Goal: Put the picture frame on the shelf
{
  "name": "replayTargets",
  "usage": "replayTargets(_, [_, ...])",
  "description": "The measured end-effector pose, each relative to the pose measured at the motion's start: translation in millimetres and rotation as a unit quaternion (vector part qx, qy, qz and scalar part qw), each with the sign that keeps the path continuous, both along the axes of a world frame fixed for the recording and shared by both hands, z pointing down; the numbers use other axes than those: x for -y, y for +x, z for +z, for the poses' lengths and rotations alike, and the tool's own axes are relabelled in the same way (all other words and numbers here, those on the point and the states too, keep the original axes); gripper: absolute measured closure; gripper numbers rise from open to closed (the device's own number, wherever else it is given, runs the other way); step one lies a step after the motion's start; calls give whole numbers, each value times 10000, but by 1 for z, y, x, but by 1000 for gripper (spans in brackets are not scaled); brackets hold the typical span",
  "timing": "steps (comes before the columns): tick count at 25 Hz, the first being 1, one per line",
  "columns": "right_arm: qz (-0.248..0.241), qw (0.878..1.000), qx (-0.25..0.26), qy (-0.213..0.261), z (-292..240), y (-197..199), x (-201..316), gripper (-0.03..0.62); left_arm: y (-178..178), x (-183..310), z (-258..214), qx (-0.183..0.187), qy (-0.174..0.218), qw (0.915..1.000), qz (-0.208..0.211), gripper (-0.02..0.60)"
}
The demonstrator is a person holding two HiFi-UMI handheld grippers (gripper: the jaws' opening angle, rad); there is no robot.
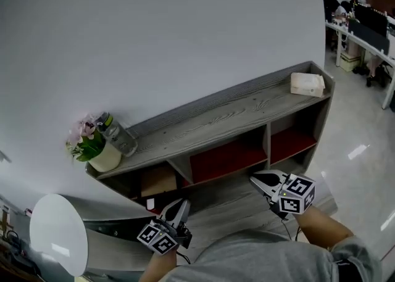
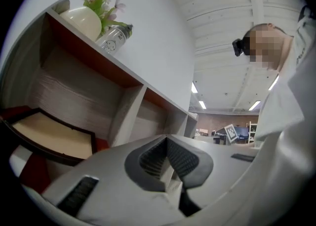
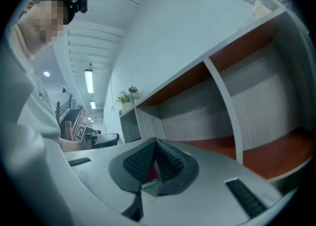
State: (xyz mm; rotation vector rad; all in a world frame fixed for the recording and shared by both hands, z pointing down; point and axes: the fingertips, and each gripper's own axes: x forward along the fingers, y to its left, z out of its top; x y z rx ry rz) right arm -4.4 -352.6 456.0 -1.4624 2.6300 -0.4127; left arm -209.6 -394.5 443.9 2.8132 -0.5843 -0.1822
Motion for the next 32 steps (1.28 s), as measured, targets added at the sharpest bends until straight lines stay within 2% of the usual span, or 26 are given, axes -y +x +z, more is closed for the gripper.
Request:
replayTargets(4, [-3, 9997, -233, 10, -11, -13, 2, 583, -6, 3, 4, 96, 87, 9999, -59, 566])
replayTargets(9, [24, 9981, -616, 34, -8, -6, -4, 586, 3, -7, 5, 35, 149, 9999, -36, 566])
replayTargets(22, [-110, 9980, -628, 21, -5, 10, -13, 586, 2, -20, 14, -3, -174, 9993, -322, 568])
replayTargets(32, [-228, 9973, -690, 40, -7, 1, -13, 586, -6, -19, 21, -35, -417, 9985, -354, 569])
